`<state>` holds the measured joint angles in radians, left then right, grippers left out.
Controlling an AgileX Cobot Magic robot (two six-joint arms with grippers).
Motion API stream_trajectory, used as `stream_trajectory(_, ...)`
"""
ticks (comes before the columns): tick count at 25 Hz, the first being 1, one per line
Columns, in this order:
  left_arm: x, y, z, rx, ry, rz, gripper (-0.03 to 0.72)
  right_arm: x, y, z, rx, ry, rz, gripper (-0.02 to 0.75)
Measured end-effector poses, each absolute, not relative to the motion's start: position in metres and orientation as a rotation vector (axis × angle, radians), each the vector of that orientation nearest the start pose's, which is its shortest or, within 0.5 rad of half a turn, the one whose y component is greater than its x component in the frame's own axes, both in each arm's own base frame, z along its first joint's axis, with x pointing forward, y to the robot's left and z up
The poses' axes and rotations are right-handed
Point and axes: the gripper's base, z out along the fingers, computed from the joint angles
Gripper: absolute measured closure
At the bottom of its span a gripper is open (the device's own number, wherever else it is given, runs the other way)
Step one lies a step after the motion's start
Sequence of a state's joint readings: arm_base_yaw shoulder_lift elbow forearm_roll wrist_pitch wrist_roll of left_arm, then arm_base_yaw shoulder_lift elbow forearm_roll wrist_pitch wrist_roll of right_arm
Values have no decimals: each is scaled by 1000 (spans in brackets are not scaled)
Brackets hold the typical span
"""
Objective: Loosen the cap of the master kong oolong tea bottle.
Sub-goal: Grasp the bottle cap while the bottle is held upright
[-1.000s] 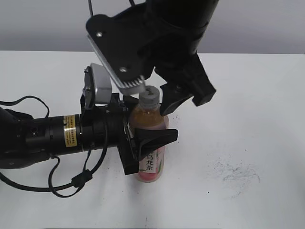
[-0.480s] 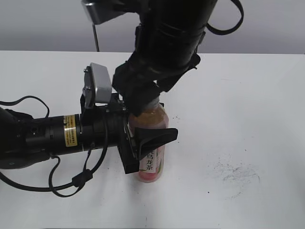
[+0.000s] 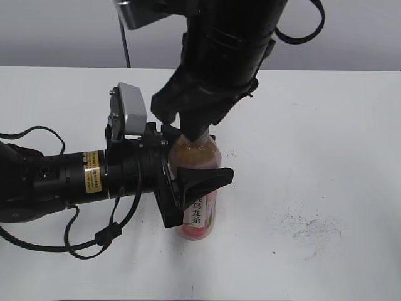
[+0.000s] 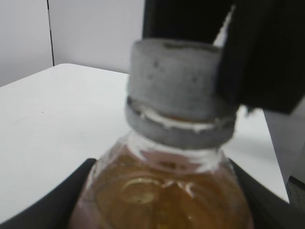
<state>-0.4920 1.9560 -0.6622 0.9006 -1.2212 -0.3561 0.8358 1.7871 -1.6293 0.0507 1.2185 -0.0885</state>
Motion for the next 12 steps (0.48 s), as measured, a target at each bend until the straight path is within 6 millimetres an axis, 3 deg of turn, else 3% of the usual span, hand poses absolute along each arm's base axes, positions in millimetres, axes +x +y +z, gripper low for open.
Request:
stream_trajectory(5,243,-207,133,1056,1452,-1034,243,249,281,307,-1759,2267,135,469)
stream_trajectory(9,242,-207,133,1070,1442,-1032,243,249,280,308,-2190,1836,57,469)
stream_trajectory(12,242,-207,133,1084,1431,-1033,243,249,280,308,-2475,1419,-2,469)
